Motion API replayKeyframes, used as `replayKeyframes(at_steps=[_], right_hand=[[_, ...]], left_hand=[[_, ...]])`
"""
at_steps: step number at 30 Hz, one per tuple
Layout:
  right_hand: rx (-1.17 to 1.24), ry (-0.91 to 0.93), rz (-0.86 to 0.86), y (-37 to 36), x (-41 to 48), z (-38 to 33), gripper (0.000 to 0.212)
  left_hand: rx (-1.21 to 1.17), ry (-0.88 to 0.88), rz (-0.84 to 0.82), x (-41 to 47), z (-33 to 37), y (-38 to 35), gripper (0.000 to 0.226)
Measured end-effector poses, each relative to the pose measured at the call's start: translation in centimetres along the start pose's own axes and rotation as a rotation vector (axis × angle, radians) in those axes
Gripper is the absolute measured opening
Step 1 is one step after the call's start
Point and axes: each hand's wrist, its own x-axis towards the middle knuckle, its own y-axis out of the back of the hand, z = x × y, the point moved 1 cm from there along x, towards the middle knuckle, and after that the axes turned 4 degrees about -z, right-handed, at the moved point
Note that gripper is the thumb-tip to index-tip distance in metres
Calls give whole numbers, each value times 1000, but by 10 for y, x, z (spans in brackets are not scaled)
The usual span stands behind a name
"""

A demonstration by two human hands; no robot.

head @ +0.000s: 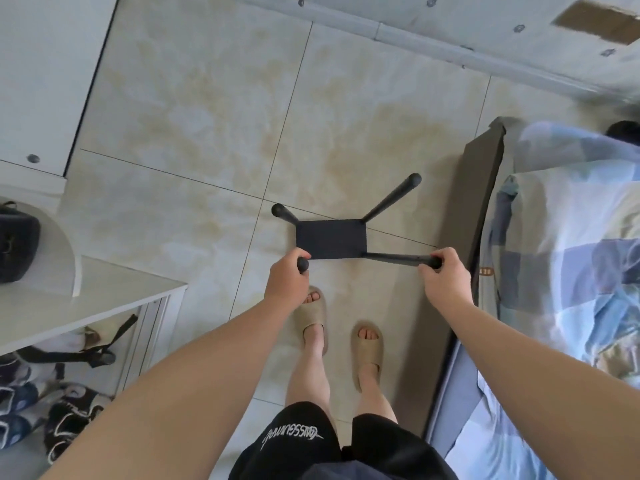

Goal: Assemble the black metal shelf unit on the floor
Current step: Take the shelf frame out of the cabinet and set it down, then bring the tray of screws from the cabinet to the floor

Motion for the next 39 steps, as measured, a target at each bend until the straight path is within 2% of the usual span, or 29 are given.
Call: replayKeyframes(at_steps=[4,9,15,19,22,25,31,39], right_hand=[[9,14,-22,10,-3,0,39],[-76,106,-188,25,-33,-11,60],[-409,544,-303,52,-102,-28,69],[-593,827,-364,56,-155,-42,74],[-751,1013,-407,46,-195,-54,79],[-901,1210,-411,26,-236,-65,80],[-999,1473,-470,-48,-322,-102,77],[-1049,1606,-548,-189,-443,-148,74]], left_hand=[[-16,63,-27,-18,1,-7,36],[9,54,-6,-68,6,1,51],[70,-20,98,-149,12,3,50],[97,-68,269,-214,4,2,53],[149,-22,403,-257,-12,10,60],[174,15,533,-296,-34,21,66],[101,158,755,-363,-111,56,74],[-52,281,918,-442,-247,129,76]])
